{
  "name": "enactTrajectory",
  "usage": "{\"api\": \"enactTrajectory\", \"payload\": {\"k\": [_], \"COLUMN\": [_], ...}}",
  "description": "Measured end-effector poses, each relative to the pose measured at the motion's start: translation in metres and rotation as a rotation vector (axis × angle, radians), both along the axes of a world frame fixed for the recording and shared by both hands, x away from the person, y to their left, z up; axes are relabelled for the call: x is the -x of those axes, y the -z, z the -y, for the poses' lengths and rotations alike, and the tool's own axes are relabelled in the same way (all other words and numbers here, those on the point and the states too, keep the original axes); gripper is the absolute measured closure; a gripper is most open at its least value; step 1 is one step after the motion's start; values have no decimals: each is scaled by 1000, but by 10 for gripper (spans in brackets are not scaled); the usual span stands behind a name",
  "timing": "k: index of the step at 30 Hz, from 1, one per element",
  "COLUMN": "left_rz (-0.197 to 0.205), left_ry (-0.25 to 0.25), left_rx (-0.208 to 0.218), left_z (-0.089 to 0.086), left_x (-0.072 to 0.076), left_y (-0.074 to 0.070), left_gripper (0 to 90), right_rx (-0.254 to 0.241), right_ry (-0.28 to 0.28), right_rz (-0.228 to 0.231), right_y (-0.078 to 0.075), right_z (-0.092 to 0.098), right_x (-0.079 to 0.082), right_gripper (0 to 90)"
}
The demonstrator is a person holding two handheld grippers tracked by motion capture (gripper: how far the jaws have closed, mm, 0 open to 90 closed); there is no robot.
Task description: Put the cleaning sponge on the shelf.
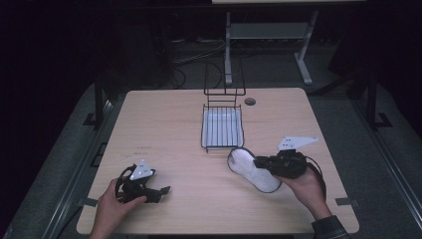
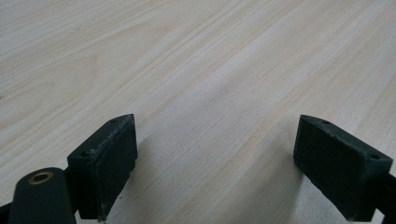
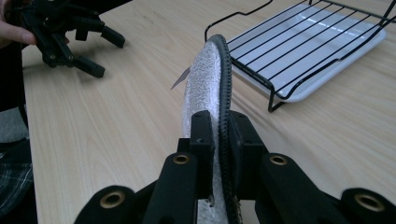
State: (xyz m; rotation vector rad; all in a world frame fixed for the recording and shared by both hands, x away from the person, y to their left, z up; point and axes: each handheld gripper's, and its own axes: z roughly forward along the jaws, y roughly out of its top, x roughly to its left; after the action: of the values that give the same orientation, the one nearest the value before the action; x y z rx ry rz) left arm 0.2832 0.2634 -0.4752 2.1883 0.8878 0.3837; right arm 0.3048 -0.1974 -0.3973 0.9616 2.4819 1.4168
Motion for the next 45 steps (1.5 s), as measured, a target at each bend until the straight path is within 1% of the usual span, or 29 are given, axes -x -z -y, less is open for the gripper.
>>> {"api": "enactTrajectory", "payload": {"k": [2,4,12,14,22,34,37,42,45], "left_rz": [0,0,-1,-1,1,0,-1,-1,-1], "left_ry": [0,0,2,1,0,3,2,2,2], "left_rx": [0,0,-2,-1,0,-4,-3,-3,-3], "left_z": [0,0,0,0,0,0,0,0,0], "left_x": [0,0,0,0,0,0,0,0,0], "left_y": [0,0,0,0,0,0,0,0,0], "left_gripper": [128,128,128,128,128,128,128,128,128], "right_rx": [-11,-9,-30,-27,-39,-61,-60,-62,-71], "right_ry": [1,3,12,13,23,42,49,63,71], "right_rz": [4,8,29,31,56,52,52,42,28], "right_y": [-2,-3,-11,-13,-21,-28,-31,-35,-36], "right_z": [0,1,1,0,-3,-12,-15,-18,-20], "right_x": [-2,-5,-15,-18,-33,-59,-67,-82,-91], "right_gripper": [811,811,811,811,811,811,811,811,810]}}
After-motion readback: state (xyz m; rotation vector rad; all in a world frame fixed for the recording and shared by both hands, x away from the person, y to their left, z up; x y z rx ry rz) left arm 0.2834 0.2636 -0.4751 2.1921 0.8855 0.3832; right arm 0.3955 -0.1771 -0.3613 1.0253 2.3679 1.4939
